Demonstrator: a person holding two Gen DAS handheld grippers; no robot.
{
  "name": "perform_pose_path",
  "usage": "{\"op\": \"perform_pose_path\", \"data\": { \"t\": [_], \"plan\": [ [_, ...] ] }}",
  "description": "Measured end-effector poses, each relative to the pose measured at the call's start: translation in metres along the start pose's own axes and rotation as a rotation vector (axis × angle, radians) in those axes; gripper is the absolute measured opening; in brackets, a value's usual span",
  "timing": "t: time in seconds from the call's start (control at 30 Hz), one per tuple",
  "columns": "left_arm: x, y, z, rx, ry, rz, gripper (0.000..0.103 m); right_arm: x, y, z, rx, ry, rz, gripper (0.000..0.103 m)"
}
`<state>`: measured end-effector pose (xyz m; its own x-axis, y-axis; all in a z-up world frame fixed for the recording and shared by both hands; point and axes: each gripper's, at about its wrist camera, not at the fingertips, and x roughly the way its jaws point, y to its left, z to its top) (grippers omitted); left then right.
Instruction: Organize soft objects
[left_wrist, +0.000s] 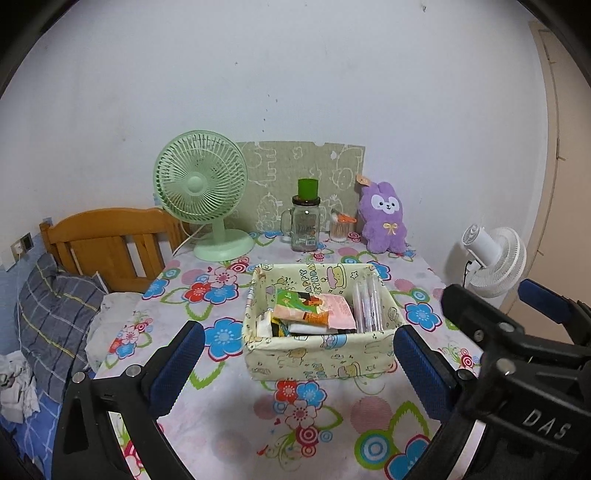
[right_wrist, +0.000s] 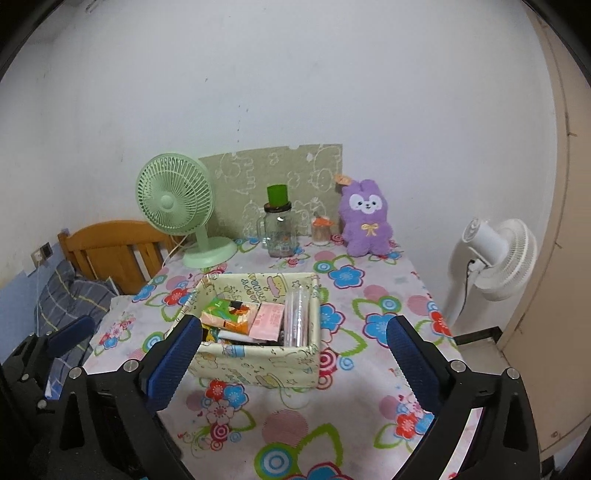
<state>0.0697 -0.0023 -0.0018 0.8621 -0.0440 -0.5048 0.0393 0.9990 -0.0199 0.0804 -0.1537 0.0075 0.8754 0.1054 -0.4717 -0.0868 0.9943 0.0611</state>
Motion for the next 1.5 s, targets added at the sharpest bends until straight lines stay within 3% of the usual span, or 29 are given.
{"op": "perform_pose_path", "data": {
  "t": [0.77, 1.5],
  "plan": [
    [-0.055, 0.012, -0.024, 0.009, -0.102, 0.014, 0.103, -0.061, -0.013, -0.027, 0.018, -0.104, -0.054, 0.103],
    [-0.052, 0.022, -0.021, -0.034, -0.096, 0.022, 0.103, -0.047, -0.010, -0.030, -0.012, -0.070, -0.056, 0.103]
  ]
}}
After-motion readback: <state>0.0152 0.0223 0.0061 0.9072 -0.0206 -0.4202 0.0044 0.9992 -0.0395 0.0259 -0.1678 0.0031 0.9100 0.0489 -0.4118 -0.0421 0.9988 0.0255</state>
